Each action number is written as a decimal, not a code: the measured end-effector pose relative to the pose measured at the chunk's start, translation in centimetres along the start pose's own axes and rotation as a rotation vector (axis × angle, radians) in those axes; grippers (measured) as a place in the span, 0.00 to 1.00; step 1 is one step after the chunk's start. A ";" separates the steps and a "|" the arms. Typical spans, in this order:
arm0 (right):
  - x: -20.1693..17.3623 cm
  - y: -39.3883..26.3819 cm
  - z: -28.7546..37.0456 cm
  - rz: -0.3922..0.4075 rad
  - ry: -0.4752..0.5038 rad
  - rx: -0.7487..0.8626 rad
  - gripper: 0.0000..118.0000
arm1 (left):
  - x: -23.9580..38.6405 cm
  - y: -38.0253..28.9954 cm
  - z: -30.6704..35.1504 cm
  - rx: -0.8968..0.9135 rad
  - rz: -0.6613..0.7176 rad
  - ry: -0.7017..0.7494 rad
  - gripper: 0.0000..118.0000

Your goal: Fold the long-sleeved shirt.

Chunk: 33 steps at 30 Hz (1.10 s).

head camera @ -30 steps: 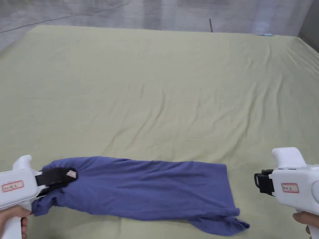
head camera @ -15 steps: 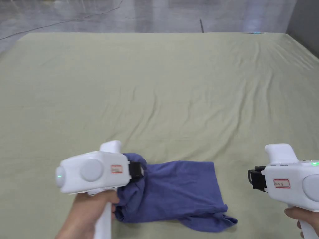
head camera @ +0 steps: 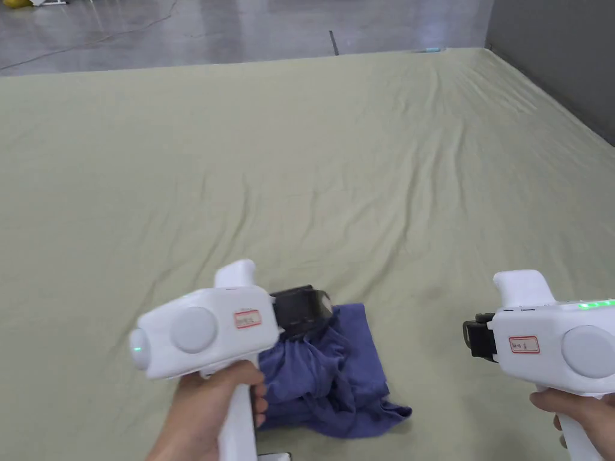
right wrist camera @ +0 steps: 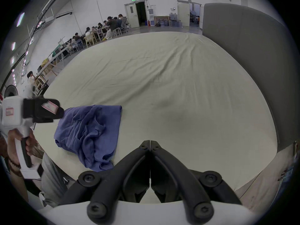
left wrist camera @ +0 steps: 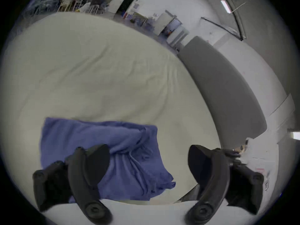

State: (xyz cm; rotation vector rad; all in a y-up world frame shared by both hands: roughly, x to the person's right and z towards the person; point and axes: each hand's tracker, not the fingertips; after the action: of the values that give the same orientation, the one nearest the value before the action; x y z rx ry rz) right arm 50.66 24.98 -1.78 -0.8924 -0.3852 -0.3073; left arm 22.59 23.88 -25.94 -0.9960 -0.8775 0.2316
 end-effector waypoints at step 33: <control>-6.4 2.4 -3.6 -0.058 0.286 -0.020 0.02 | 0.4 -6.2 1.4 0.129 -0.157 -0.008 0.00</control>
State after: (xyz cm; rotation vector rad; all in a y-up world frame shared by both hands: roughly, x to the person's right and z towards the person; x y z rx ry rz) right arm 46.65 24.18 -8.33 -0.8433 -0.1437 -0.4860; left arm 20.55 21.56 -20.37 -0.8032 -0.9319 0.1572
